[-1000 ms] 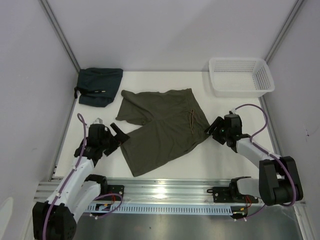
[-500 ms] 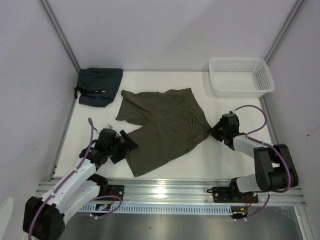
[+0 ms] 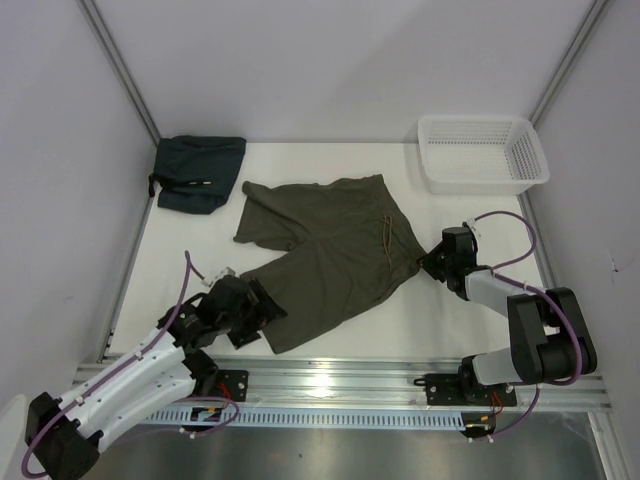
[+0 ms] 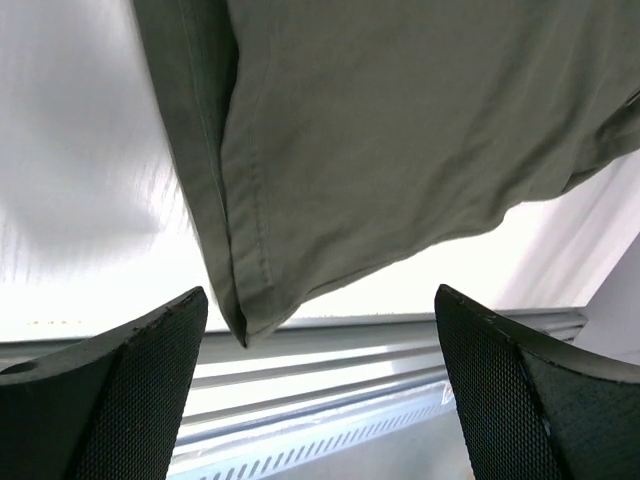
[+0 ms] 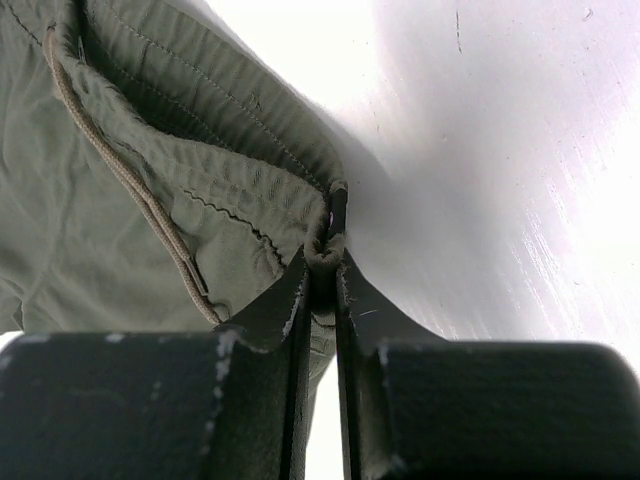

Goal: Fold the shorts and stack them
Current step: Fold the shorts

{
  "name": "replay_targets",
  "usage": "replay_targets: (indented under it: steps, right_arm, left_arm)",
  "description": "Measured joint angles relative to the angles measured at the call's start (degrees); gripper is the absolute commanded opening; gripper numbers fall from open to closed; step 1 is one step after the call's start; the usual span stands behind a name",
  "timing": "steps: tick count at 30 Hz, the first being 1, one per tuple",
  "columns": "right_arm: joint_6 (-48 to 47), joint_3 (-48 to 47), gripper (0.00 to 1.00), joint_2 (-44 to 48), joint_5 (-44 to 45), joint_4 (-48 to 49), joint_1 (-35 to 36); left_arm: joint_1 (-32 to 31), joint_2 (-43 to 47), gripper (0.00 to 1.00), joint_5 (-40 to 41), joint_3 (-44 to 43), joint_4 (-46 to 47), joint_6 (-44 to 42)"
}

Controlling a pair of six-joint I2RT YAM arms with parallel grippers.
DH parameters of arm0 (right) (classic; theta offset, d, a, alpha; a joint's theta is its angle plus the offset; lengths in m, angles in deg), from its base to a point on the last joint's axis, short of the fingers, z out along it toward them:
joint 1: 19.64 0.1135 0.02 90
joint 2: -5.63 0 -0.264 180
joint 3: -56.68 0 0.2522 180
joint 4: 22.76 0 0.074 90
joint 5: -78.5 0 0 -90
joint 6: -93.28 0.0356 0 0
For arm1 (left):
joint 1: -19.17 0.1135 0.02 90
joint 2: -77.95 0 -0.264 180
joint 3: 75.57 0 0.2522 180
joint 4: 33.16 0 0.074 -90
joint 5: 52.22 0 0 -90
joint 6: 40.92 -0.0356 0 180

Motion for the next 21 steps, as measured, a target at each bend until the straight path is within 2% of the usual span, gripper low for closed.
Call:
replay_targets:
  steps: [4, 13, 17, 21]
  right_arm:
    - [0.33, -0.04, 0.0, 0.0, 0.5, -0.02, 0.24]
    - [0.37, -0.7, 0.0, 0.0, 1.4, -0.35, 0.48]
    - [0.37, -0.92, 0.0, 0.0, 1.62, -0.37, 0.63]
    - [0.37, -0.92, 0.0, 0.0, 1.81, -0.39, 0.79]
  left_arm:
    - [-2.95, -0.96, 0.96, -0.94, 0.0, -0.9, 1.6]
    - [-15.54, -3.96, 0.95, -2.75, 0.0, -0.13, 10.19]
    - [-16.2, -6.23, 0.9, -2.86, 0.02, 1.6, 12.61]
    - [-16.28, -7.37, 0.89, -2.89, 0.37, 3.37, 14.25]
